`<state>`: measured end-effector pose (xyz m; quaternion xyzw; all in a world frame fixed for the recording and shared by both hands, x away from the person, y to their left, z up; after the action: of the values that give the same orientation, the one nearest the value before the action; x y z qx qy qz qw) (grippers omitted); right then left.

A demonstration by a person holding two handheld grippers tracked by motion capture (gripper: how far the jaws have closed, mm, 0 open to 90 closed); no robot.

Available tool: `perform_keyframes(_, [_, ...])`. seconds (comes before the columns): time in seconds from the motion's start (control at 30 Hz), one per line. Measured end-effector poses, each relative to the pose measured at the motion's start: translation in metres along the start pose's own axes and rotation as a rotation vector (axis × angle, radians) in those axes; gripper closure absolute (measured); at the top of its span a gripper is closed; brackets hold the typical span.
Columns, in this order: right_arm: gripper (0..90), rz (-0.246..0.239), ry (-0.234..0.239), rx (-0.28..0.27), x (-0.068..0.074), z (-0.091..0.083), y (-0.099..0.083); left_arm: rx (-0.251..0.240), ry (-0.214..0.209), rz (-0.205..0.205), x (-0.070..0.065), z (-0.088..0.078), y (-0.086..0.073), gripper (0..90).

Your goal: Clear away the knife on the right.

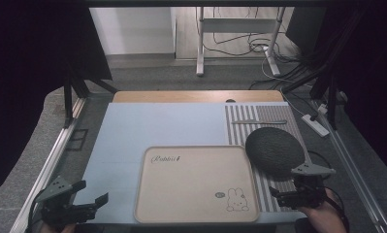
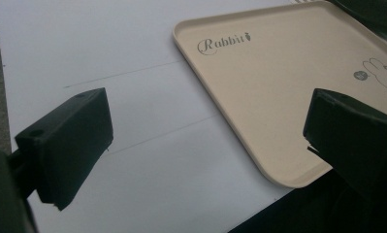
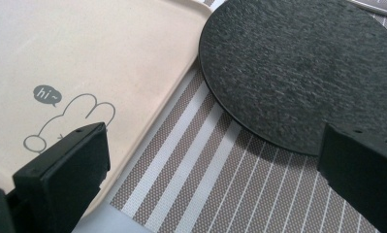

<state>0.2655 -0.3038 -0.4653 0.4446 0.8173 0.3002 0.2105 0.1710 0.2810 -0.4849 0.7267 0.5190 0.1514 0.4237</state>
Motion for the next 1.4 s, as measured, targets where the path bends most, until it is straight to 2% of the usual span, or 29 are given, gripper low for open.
perform_keyframes(0.6, [0.0, -0.006, 0.027, -0.011, -0.011, 0.019, 0.017, 0.009, 0.003, 0.002, 0.000, 0.001, 0.000, 3.9])
perform_keyframes(0.7, [0.0, -0.007, 0.043, -0.006, -0.014, 0.025, 0.021, 0.009, 0.004, 0.001, 0.000, 0.001, 0.000, 3.9])
perform_keyframes(1.1, [0.0, -0.013, 0.036, -0.011, -0.027, 0.046, 0.036, 0.009, 0.003, -0.003, 0.000, 0.001, 0.000, 3.9])
perform_keyframes(1.4, [0.0, -0.015, 0.011, -0.002, -0.041, 0.065, 0.047, 0.009, 0.002, -0.006, 0.001, 0.001, 0.000, 3.9])
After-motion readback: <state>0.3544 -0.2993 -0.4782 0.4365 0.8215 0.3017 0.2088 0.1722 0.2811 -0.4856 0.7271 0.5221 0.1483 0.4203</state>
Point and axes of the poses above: each handheld gripper's, and its own axes: z roughly forward along the jaws, y roughly out of its top, x roughly to its left, the point moved 3 cm from there along z, roughly forward along the jaws, and after that the axes turned 1 degree about -y, right-handed, at the moved point
